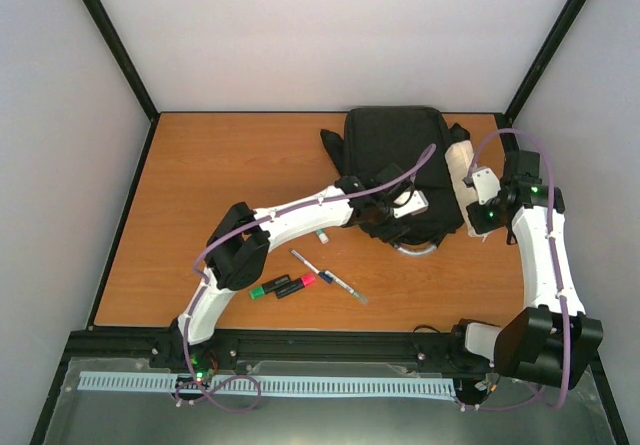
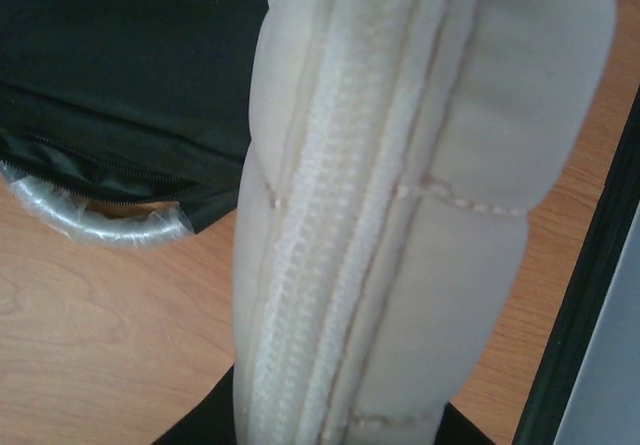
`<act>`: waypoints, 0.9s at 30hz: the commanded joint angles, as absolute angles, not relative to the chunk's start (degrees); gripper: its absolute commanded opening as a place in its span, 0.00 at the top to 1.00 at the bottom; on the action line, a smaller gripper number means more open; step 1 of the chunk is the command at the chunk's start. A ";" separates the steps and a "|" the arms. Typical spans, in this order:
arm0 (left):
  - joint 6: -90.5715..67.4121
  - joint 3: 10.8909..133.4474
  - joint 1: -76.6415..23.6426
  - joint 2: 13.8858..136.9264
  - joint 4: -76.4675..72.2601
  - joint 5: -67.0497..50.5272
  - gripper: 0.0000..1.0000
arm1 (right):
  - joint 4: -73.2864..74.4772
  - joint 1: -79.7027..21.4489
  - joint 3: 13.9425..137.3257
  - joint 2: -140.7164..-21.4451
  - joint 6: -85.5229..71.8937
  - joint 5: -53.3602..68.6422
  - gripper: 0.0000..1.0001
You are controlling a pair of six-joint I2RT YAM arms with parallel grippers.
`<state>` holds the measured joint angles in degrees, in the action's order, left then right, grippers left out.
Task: Pack the student bag
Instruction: Place the stationery in the student bag.
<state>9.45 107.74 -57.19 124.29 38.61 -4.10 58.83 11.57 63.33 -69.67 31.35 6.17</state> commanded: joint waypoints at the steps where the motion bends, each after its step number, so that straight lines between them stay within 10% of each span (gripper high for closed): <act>1: 14.01 108.87 -57.22 124.85 39.39 -0.35 0.36 | 61.13 11.94 63.28 -68.23 32.58 4.57 0.80; 13: 17.16 112.03 -57.22 131.56 37.81 12.68 0.43 | 63.66 11.92 62.18 -67.47 33.99 6.49 0.79; 21: 16.16 115.00 -57.21 131.03 37.12 10.77 0.98 | 66.55 11.93 61.12 -65.99 34.44 5.25 0.81; 27: 13.35 113.20 -56.91 126.44 32.43 9.12 0.99 | 69.17 11.94 61.43 -65.13 35.50 4.51 0.82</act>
<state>15.66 112.27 -57.23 131.39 37.95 10.04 66.43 11.60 61.34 -66.50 34.09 5.87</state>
